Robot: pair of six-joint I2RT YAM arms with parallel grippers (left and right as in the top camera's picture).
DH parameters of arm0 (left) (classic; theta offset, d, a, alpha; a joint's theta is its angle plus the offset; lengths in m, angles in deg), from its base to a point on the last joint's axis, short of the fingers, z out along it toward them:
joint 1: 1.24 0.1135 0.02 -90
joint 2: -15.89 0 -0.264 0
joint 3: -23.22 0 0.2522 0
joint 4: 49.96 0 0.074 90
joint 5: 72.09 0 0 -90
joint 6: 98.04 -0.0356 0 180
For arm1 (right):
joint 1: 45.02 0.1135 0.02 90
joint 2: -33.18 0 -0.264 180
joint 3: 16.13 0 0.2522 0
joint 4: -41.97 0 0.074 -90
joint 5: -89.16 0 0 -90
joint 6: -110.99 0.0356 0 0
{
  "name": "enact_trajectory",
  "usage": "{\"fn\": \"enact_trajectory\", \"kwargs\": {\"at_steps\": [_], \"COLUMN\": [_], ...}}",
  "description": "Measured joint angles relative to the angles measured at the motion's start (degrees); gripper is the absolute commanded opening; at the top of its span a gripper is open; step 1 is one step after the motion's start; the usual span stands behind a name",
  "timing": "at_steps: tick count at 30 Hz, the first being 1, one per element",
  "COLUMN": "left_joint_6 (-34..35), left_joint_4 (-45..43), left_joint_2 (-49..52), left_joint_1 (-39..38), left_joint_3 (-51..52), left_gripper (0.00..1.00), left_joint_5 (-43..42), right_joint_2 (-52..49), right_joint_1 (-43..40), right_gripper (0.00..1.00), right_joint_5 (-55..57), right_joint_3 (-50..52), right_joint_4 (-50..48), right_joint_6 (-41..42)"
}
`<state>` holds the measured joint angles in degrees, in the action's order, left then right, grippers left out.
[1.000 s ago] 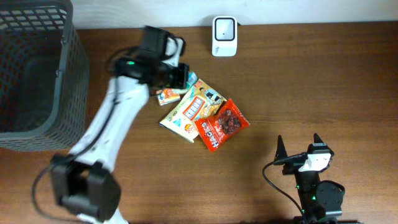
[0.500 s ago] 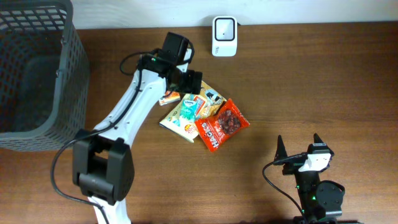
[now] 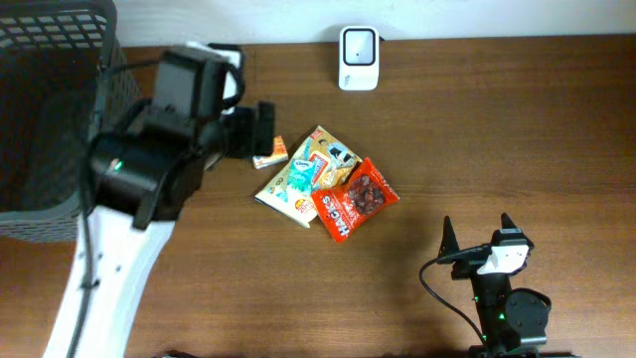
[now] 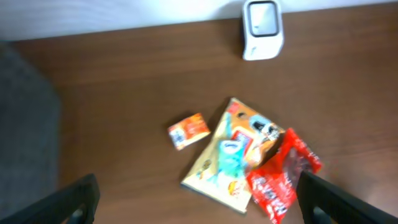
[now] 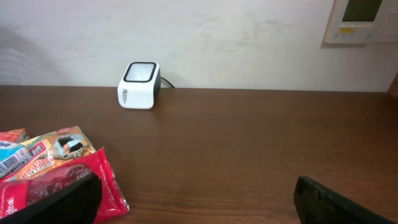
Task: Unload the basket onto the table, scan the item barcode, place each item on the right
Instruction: 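Lift the green pack out and drop it onto the yellow bag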
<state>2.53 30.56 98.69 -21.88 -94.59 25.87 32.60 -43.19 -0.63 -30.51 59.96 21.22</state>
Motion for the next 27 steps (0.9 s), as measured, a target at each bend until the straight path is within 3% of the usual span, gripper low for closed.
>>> {"fn": "enact_trajectory", "kwargs": {"at_steps": [7, 16, 27], "left_joint_6": [0.0, 0.3, 4.0], "left_joint_4": [4.5, 4.2, 7.9], "left_joint_2": [-0.9, -3.1, -1.8], "left_joint_1": [0.0, 0.4, 0.4], "left_joint_3": [0.0, 0.0, 0.0], "left_gripper": [0.99, 0.99, 0.99], "left_joint_5": [4.3, 13.5, 1.6], "right_joint_2": [0.0, 0.0, 0.0], "right_joint_1": [0.0, 0.0, 0.0], "right_gripper": [0.98, 0.98, 0.98], "right_joint_5": [0.0, 0.0, 0.0], "right_joint_3": [0.0, 0.0, 0.0], "right_joint_4": [0.0, 0.0, 0.0], "right_joint_6": [0.0, 0.0, 0.0]}}
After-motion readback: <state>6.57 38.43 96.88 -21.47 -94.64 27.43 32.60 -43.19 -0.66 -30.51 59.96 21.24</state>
